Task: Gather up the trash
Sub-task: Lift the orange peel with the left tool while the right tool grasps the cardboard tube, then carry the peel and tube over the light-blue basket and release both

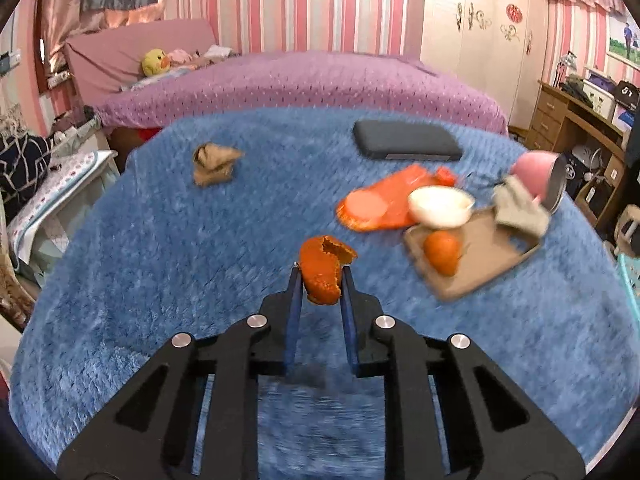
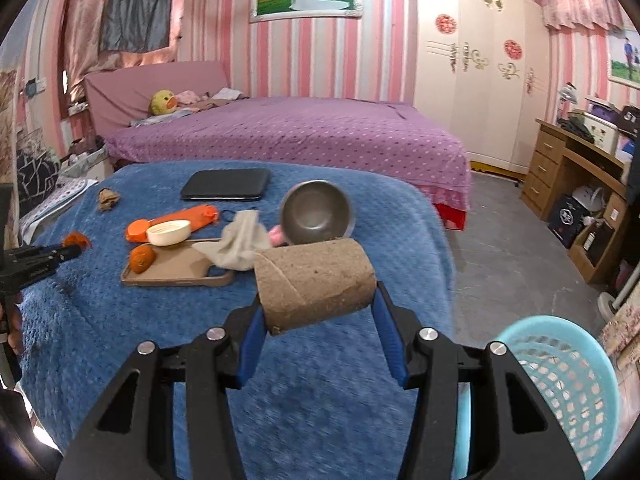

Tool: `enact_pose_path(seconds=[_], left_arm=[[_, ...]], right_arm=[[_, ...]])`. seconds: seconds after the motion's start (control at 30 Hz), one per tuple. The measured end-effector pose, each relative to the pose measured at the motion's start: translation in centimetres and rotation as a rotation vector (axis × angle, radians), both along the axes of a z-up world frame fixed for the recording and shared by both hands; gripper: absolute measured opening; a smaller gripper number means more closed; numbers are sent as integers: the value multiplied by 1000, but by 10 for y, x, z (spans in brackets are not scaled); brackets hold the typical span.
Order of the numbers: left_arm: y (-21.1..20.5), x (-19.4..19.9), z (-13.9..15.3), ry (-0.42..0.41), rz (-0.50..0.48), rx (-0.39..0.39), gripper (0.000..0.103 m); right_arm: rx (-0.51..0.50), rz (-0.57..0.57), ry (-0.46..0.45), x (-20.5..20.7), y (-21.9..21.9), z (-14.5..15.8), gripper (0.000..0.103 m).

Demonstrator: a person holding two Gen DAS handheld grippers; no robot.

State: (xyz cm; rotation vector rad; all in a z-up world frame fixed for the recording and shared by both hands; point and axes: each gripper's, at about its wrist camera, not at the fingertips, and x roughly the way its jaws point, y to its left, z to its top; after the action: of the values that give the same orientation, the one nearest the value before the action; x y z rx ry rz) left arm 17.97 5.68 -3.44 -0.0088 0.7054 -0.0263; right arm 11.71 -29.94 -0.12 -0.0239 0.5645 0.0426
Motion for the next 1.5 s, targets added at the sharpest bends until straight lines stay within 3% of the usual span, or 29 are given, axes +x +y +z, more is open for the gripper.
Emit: enact_pose_path(seconds=[0.4, 0.8, 0.9, 1.2, 1.5], left_arm=[[-87, -29, 31, -98, -90, -28, 17], [-180, -62, 55, -171, -174, 6, 17], [-201, -65, 58, -159, -201, -42, 17], [-271, -73, 52, -149, -303, -46, 17], [-349, -79, 29, -107, -412, -48, 17]], right_arm=[[-23, -141, -8, -35, -84, 4, 50], [-19, -271, 6, -56, -160, -1, 50], [-31, -290, 14, -61, -177, -4, 50], [32, -360, 32, -78, -228, -15, 50], [50, -370, 39, -85, -251, -24, 50]])
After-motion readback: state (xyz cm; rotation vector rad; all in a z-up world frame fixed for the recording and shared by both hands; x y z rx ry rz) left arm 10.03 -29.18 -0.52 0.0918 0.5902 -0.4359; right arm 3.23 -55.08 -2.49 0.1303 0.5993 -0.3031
